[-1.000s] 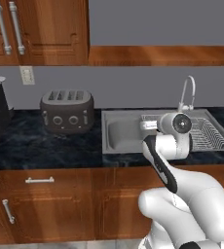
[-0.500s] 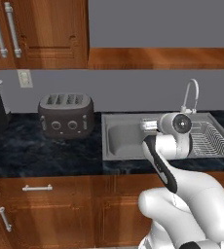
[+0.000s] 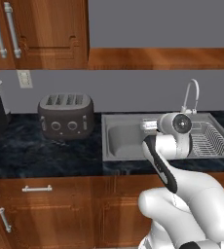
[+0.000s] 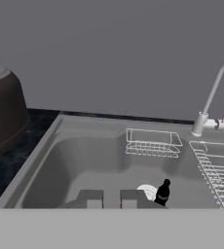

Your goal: Place the large bottle from the dining counter next to the other large bottle outside the sink, and place the small bottle from the dining counter next to the other small bottle inside the sink.

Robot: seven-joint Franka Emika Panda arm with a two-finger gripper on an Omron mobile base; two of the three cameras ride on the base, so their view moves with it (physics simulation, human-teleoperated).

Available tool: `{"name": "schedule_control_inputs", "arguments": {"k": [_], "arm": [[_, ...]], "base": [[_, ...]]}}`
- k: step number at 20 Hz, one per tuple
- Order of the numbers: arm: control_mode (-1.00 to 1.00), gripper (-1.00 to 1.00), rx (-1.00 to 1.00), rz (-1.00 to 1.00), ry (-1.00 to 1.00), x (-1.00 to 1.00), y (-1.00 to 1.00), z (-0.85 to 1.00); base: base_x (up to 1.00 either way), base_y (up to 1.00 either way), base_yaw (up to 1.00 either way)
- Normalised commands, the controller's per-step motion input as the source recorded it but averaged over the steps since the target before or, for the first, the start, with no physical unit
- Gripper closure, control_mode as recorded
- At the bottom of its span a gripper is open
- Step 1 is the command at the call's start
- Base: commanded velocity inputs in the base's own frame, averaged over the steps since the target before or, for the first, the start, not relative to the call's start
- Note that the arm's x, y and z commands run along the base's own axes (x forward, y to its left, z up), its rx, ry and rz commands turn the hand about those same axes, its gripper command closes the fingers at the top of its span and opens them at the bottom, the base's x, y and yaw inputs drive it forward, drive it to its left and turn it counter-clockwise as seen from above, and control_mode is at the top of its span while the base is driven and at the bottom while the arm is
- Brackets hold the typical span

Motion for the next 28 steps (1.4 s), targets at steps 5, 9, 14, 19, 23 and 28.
{"name": "schedule_control_inputs", "arguments": {"k": [5,9,14,19,23,28], "arm": [[1.00,1.00,0.00,0.00,0.00,0.00,0.00,0.00],[1.00,1.00,0.00,0.00,0.00,0.00,0.00,0.00],[1.00,1.00,0.00,0.00,0.00,0.00,0.00,0.00],[1.00,1.00,0.00,0.00,0.00,0.00,0.00,0.00],[1.00,1.00,0.00,0.00,0.00,0.00,0.00,0.00],[1.00,1.00,0.00,0.00,0.00,0.00,0.00,0.00]], "base": [[0.25,-0.06,0.00],[0.28,-0.08,0.00],[0.33,-0.08,0.00],[0.31,-0.07,0.00],[0.24,-0.03,0.00],[0.20,-0.02,0.00]]}}
